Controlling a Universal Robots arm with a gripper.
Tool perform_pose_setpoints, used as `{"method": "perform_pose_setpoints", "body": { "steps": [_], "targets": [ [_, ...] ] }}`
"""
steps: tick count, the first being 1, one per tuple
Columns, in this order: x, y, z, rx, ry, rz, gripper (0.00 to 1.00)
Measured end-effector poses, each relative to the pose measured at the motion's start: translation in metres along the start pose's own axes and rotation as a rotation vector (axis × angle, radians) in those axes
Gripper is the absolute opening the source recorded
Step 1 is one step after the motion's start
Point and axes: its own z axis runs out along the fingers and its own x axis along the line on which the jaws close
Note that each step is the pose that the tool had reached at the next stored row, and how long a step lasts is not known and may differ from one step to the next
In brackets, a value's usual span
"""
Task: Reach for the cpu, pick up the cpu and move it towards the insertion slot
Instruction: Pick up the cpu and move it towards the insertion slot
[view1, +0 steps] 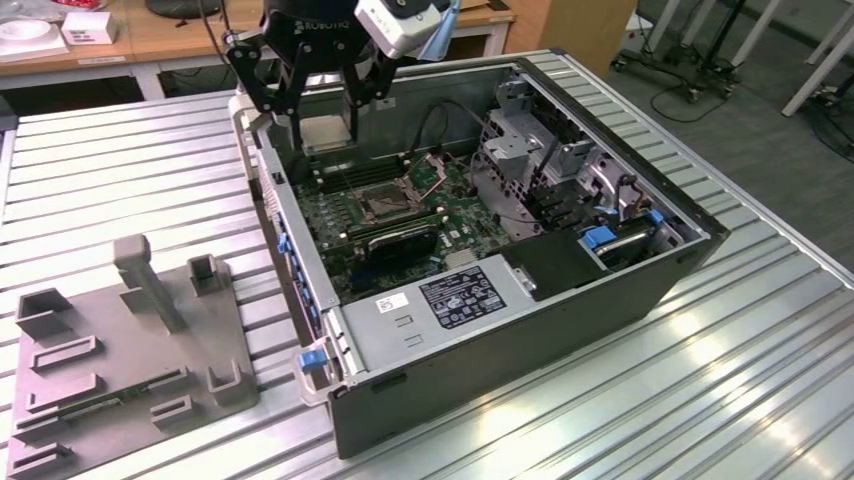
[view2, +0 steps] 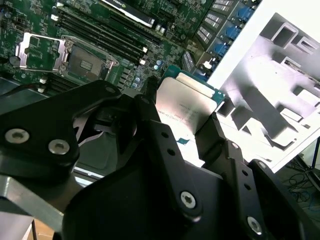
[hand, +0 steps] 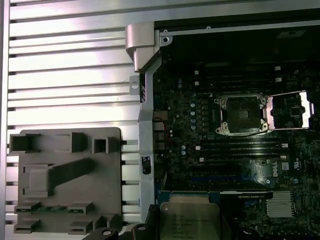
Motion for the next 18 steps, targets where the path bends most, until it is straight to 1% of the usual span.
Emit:
{"method": "perform_pose_setpoints", "body": {
  "steps": [2, 3, 7, 9, 11, 15, 18],
  "targets": [
    [-0.0003, 0.0003, 0.0007, 0.0019, 0.0000, 0.000, 0.55],
    [-0.0011, 0.0016, 0.0014, 0.0021, 0.0001, 0.000, 0.55],
    [-0.0065, 0.0105, 0.0064, 0.0021, 0.0000, 0.000, 0.55],
    [-0.0089, 0.0127, 0.0079, 0.0020, 0.0000, 0.000, 0.55],
    [-0.0116, 0.0135, 0.0084, 0.0019, -0.0001, 0.000, 0.55],
    [-0.0226, 0.0158, 0.0086, 0.0021, 0.0001, 0.000, 0.55],
    [-0.0289, 0.0166, 0.0090, 0.0020, 0.0001, 0.000, 0.55]
  ]
}}
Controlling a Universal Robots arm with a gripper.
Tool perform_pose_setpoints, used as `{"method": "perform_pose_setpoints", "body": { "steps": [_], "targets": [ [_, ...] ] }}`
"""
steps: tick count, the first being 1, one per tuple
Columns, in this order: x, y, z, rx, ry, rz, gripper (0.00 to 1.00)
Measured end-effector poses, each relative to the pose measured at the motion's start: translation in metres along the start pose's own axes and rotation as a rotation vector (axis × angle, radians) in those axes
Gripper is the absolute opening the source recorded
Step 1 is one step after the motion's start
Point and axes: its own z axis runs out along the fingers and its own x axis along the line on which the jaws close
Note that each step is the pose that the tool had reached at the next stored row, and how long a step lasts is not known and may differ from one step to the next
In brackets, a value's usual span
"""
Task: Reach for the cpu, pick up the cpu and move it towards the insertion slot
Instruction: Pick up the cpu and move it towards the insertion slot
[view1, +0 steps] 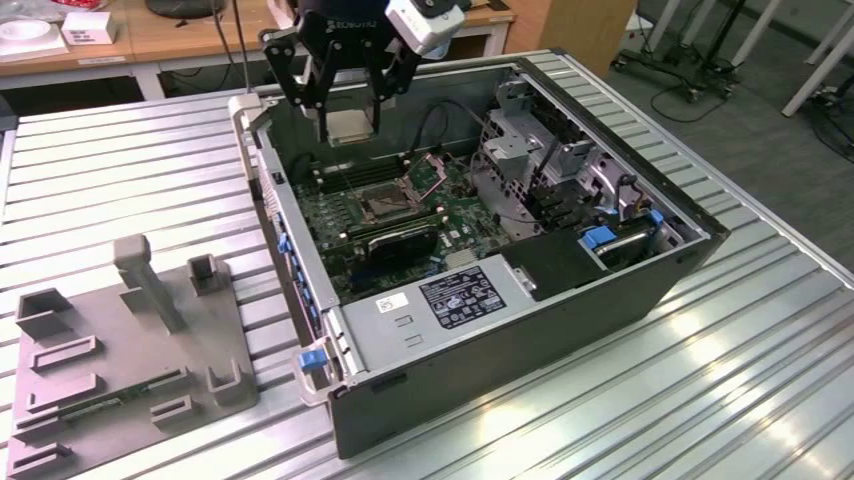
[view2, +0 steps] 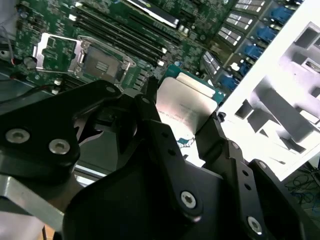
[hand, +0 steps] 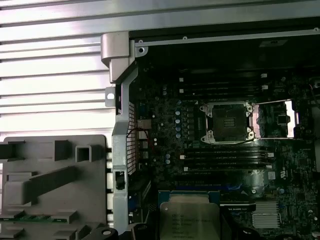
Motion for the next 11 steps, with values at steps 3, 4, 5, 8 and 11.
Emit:
{"method": "perform_pose_setpoints", "body": {
  "steps": [3, 4, 5, 8, 11],
  "targets": [
    [-0.0072, 0.0012, 0.0012, 0.0002, -0.0001, 0.000, 0.55],
    [-0.0087, 0.0013, 0.0015, 0.0003, 0.0000, 0.000, 0.55],
    [-0.0106, 0.0014, 0.0018, 0.0002, -0.0001, 0.000, 0.55],
    [-0.0152, 0.0016, 0.0021, 0.0003, 0.0000, 0.000, 0.55],
    [-0.0190, 0.0018, 0.0022, 0.0002, 0.0000, 0.000, 0.55]
  ]
}}
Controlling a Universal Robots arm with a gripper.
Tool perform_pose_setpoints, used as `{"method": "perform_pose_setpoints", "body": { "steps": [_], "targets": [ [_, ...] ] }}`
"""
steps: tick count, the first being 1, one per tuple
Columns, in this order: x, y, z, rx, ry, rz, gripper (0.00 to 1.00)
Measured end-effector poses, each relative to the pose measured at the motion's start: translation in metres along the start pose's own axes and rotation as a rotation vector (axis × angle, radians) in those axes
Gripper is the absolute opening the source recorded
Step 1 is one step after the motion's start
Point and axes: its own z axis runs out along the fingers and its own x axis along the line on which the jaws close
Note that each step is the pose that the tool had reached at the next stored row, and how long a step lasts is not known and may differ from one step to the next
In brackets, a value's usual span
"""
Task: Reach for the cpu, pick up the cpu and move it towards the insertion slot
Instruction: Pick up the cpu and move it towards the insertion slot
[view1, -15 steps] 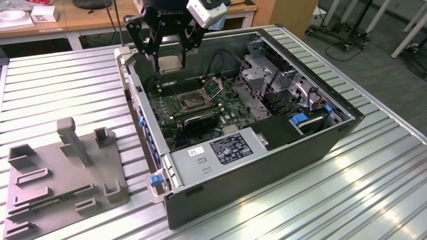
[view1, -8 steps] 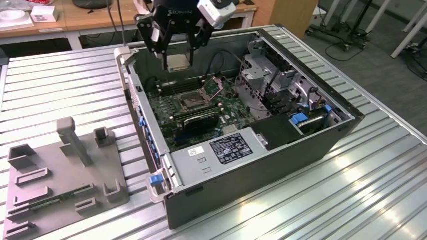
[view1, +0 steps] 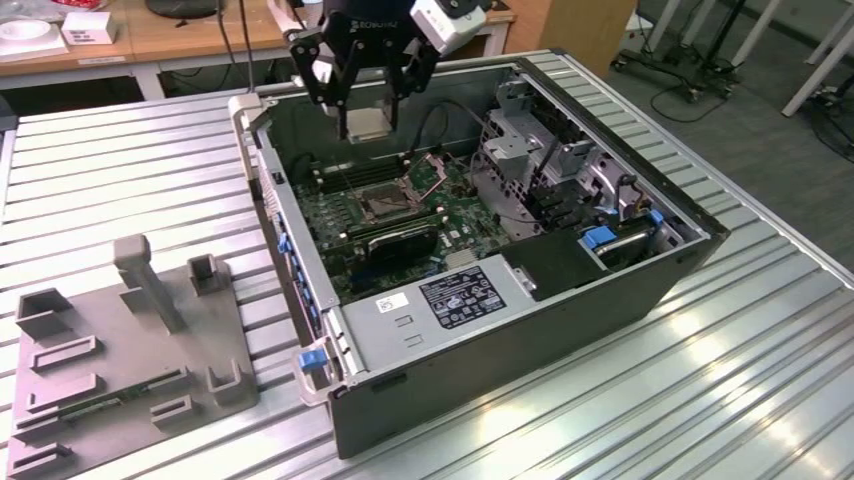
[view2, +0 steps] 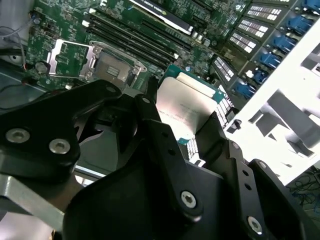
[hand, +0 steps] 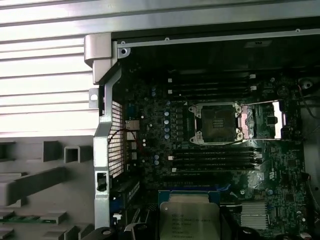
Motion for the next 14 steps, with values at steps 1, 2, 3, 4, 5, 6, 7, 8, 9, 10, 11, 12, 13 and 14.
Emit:
{"method": "perform_pose_setpoints", "body": {
  "steps": [1, 2, 3, 4, 5, 6, 7, 8, 9, 10, 11, 12, 13, 14],
  "targets": [
    [-0.0011, 0.0000, 0.0000, 0.0000, 0.0000, 0.000, 0.55],
    [-0.0023, 0.0002, 0.0000, 0.0000, 0.0000, 0.000, 0.55],
    [-0.0035, 0.0003, 0.0000, 0.0000, 0.0000, 0.000, 0.55],
    [-0.0048, 0.0004, 0.0000, 0.0001, 0.0001, 0.000, 0.55],
    [-0.0060, 0.0006, 0.0000, 0.0001, 0.0000, 0.000, 0.55],
    [-0.0074, 0.0007, 0.0001, 0.0000, 0.0000, 0.000, 0.55],
    [-0.0087, 0.0009, 0.0002, 0.0000, 0.0000, 0.000, 0.55],
    [-0.0099, 0.0012, 0.0002, 0.0000, 0.0000, 0.000, 0.55],
    [-0.0108, 0.0015, 0.0002, 0.0000, 0.0000, 0.000, 0.55],
    [-0.0115, 0.0019, 0.0003, 0.0001, 0.0000, 0.000, 0.55],
    [-0.0120, 0.0024, 0.0004, 0.0000, 0.0001, -0.001, 0.55],
    [-0.0126, 0.0028, 0.0004, 0.0001, 0.0000, -0.001, 0.55],
    [-0.0131, 0.0032, 0.0005, 0.0000, 0.0000, -0.001, 0.55],
    [-0.0134, 0.0036, 0.0005, 0.0000, 0.0000, -0.001, 0.55]
  ]
}}
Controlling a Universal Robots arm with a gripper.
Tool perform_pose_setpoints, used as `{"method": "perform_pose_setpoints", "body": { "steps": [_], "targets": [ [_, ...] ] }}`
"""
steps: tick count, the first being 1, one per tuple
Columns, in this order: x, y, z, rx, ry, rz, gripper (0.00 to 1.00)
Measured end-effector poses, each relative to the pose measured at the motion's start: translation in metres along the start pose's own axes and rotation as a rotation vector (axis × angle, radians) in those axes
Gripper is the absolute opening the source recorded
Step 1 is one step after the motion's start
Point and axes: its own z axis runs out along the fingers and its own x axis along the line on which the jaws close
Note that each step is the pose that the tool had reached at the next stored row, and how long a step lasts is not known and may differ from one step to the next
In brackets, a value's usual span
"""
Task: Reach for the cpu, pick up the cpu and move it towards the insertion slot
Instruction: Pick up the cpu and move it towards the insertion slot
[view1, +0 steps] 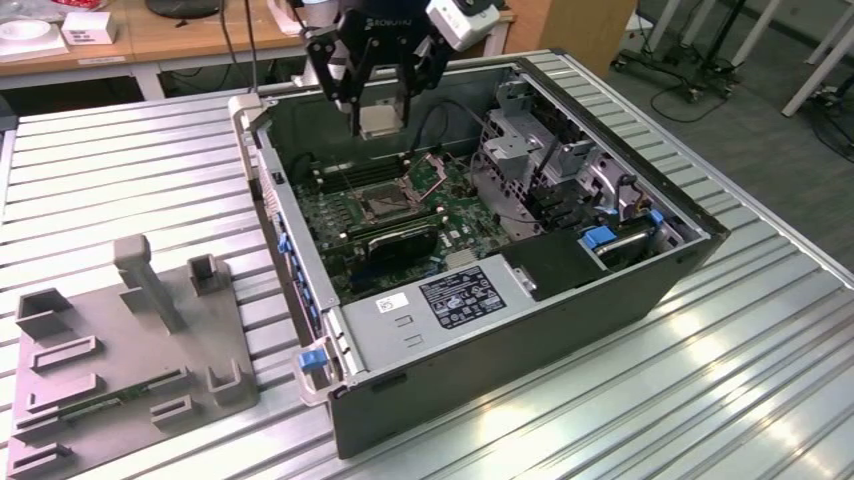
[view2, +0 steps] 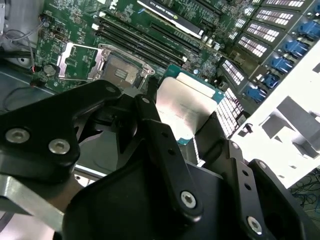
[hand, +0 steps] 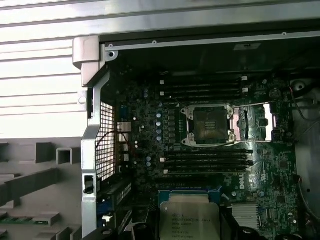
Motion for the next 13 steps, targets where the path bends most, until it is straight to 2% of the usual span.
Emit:
{"method": "perform_pose_setpoints", "body": {
  "steps": [13],
  "targets": [
    [-0.0111, 0.0076, 0.0004, 0.0001, 0.0003, -0.008, 0.55]
  ]
}}
